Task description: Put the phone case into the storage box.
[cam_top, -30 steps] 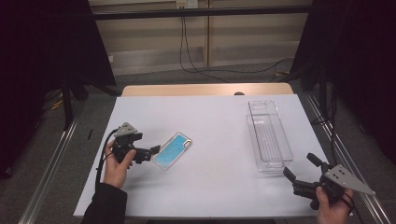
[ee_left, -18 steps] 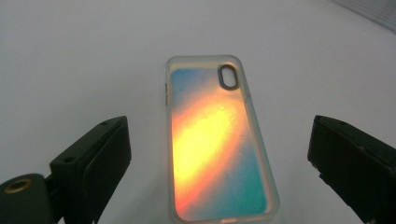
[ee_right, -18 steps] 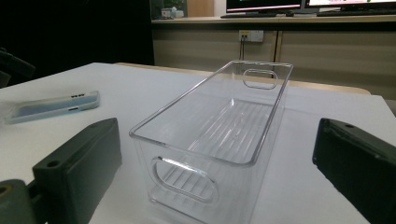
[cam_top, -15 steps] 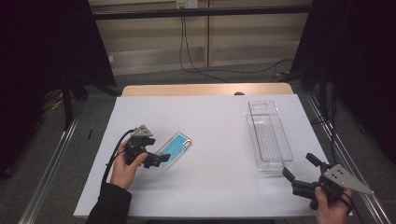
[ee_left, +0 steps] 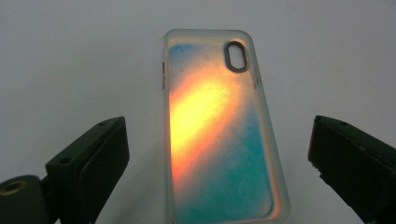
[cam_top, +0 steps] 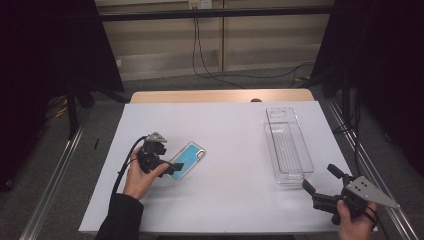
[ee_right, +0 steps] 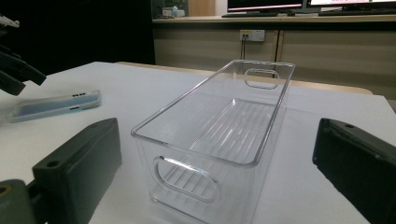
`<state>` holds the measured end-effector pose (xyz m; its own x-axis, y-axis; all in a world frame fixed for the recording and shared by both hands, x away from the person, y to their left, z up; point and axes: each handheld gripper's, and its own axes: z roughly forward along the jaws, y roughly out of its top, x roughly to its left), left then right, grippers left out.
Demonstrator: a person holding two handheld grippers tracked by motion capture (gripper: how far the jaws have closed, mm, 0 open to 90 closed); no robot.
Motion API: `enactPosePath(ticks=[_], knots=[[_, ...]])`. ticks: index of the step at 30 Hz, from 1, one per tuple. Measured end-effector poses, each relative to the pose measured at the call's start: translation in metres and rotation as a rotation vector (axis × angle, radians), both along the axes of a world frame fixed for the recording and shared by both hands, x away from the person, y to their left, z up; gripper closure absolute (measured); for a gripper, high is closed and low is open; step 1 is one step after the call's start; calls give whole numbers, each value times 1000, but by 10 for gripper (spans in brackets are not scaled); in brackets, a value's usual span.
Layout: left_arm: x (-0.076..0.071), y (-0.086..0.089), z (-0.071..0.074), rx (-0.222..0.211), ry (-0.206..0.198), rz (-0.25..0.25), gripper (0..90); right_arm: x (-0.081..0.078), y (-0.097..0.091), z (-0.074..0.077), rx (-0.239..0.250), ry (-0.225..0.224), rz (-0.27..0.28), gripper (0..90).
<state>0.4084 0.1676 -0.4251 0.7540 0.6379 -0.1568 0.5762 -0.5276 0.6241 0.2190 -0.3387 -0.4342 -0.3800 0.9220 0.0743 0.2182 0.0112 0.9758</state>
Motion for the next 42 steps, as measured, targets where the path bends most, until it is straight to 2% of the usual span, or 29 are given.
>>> enactPosePath(ticks=[5,9,10,12,13,17,19,21,22,24,27,28,33,35,42], knots=[[3,-8,-3,23,11,-15,67,0,0,0,0,1,1,9],[7,-14,-4,32,34,-33,62,0,0,0,0,1,0,9],[8,-18,-6,62,51,-44,70,0,0,0,0,2,0,9],[9,-20,-7,65,57,-49,70,0,0,0,0,3,2,9],[10,-23,-9,80,53,-55,75,0,0,0,1,6,2,9],[13,-26,-13,73,82,-48,57,0,0,0,0,2,2,9],[14,-28,-14,88,90,-49,56,0,0,0,1,4,3,9],[15,-31,-17,122,96,-58,60,0,1,0,2,6,2,10],[15,-31,-17,122,96,-58,60,0,1,0,2,6,2,10],[17,-34,-19,157,88,-66,62,0,1,0,2,8,1,9],[18,-37,-20,171,92,-57,75,0,1,0,3,10,1,10],[18,-38,-20,184,84,-68,74,0,0,-1,1,10,3,9],[18,-41,-21,200,77,-63,75,1,1,-1,-2,13,5,11],[16,-43,-20,229,60,-62,98,1,1,-1,-2,13,5,11],[17,-45,-21,249,60,-63,110,1,1,-1,-2,12,5,10]])
